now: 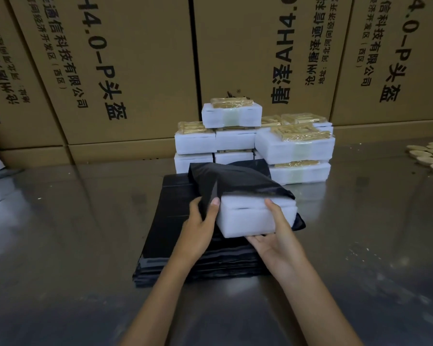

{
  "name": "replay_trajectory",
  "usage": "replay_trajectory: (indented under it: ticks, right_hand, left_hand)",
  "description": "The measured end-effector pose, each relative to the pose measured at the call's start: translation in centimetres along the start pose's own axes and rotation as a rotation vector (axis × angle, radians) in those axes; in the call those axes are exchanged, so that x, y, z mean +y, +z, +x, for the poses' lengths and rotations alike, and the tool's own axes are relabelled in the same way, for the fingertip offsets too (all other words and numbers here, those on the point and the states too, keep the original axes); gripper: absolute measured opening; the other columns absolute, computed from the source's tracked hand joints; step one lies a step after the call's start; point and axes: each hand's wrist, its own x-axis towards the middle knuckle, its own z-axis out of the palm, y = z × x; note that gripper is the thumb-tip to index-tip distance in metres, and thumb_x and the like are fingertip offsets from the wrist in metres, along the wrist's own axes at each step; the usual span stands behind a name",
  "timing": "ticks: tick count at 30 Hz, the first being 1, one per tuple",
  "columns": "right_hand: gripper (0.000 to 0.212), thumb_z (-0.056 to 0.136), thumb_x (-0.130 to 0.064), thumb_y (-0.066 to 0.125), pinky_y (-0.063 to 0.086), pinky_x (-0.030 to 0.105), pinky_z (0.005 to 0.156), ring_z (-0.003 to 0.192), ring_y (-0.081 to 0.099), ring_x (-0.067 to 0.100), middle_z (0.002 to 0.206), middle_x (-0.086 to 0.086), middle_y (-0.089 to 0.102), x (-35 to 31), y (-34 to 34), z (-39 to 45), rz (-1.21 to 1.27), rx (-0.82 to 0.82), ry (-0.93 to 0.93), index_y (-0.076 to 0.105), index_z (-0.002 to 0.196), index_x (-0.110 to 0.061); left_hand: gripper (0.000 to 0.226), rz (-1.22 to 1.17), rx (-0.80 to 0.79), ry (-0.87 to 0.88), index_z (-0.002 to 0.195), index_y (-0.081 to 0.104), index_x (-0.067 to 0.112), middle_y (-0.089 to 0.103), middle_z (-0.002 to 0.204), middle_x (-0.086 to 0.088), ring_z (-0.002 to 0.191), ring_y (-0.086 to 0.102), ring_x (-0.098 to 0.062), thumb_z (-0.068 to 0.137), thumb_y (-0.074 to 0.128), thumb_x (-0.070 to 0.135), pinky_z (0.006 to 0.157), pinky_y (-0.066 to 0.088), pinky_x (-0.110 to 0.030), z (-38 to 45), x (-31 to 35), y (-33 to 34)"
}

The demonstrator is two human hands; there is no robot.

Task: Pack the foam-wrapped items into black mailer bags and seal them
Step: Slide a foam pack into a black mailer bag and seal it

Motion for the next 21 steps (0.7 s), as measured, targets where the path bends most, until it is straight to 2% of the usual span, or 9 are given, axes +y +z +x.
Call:
replay_trajectory:
  ticks: [2,4,7,8,9,10,12,16,21]
  right_hand:
    - [0.048,0.083,-0.028,0.078,0.054,0.045,0.099,0.103,0.073,0.027,0.113,0.012,0.075,-0.2,0.7,0.1,0.052,-0.001,0.022,0.061,0.126,-0.016]
    - [0.044,0.085,-0.024,0.078,0.056,0.046,0.094,0.102,0.073,0.028,0.112,0.014,0.075,-0.3,1.6,0.5,0.083,-0.005,0.056,0.062,0.124,-0.013]
    - [0.035,0.092,-0.018,0.069,0.057,0.048,0.09,0.106,0.07,0.031,0.116,0.017,0.072,-0.6,3.2,2.2,0.14,0.051,0.07,0.062,0.125,-0.008]
    - [0.034,0.096,-0.017,0.063,0.054,0.049,0.095,0.112,0.066,0.033,0.123,0.018,0.068,-0.8,3.7,2.9,0.155,0.06,0.062,0.06,0.129,-0.007]
    - [0.035,0.1,-0.016,0.054,0.05,0.049,0.101,0.12,0.06,0.035,0.131,0.019,0.063,-0.9,4.2,3.7,0.17,0.06,0.054,0.057,0.134,-0.007]
    - [0.036,0.103,-0.014,0.047,0.045,0.047,0.105,0.126,0.055,0.035,0.138,0.017,0.059,-1.0,4.7,4.5,0.191,0.069,0.052,0.055,0.137,-0.008]
    - [0.031,0.103,-0.013,0.045,0.043,0.043,0.103,0.129,0.051,0.033,0.141,0.013,0.056,-1.0,5.3,5.7,0.224,0.103,0.07,0.059,0.131,-0.011]
    - [0.015,0.103,-0.012,0.049,0.046,0.046,0.092,0.093,0.06,0.031,0.123,0.009,0.061,0.0,5.1,7.3,0.243,0.077,0.011,0.063,0.096,-0.012]
    - [0.02,0.106,-0.017,0.045,0.048,0.036,0.086,0.079,0.057,0.021,0.097,0.005,0.064,1.0,3.9,8.1,-0.004,0.104,0.014,0.061,0.118,-0.013]
  left_hand:
    - [0.048,-0.007,0.037,0.065,0.141,0.04,0.028,0.062,0.113,0.003,0.085,0.067,-0.022,0.1,0.039,0.053,0.052,0.052,-0.024,0.1,0.4,0.2]
    - [0.032,0.049,0.112,0.12,0.132,0.048,0.022,0.061,0.096,-0.003,0.076,0.062,-0.021,0.104,0.041,0.034,0.039,0.046,-0.021,0.2,0.8,0.1]
    - [0.026,0.05,0.087,0.154,0.129,0.049,0.025,0.061,0.079,-0.003,0.055,0.057,-0.012,0.103,0.047,0.03,0.036,0.042,-0.025,-0.1,1.2,-0.9]
    - [0.025,0.033,0.045,0.175,0.127,0.051,0.025,0.061,0.074,-0.002,0.051,0.031,0.003,0.102,0.049,0.031,0.038,0.044,-0.031,-0.3,1.2,-1.4]
    - [0.025,0.03,0.004,0.202,0.125,0.054,0.024,0.062,0.069,0.003,0.077,0.061,-0.009,0.102,0.05,0.031,0.042,0.047,-0.038,-0.5,1.3,-1.9]
    - [0.024,0.035,-0.024,0.237,0.124,0.057,0.024,0.061,0.064,0.008,0.044,0.055,-0.003,0.102,0.051,0.031,0.045,0.047,-0.037,-0.6,1.3,-2.4]
    - [0.019,0.056,-0.028,0.312,0.118,0.062,0.024,0.059,0.058,0.019,0.04,0.049,0.005,0.102,0.051,0.026,0.039,0.043,-0.018,-0.7,1.2,-3.4]
    - [0.017,0.039,0.018,0.281,0.104,0.067,0.026,0.058,0.054,0.014,0.033,0.039,-0.003,0.102,0.051,0.021,0.032,0.03,-0.014,0.0,0.3,-5.0]
    - [0.019,0.095,-0.041,0.208,0.094,0.065,0.042,0.065,0.071,-0.01,0.036,0.037,-0.012,0.102,0.051,0.03,0.032,0.029,-0.02,0.0,-1.1,-5.7]
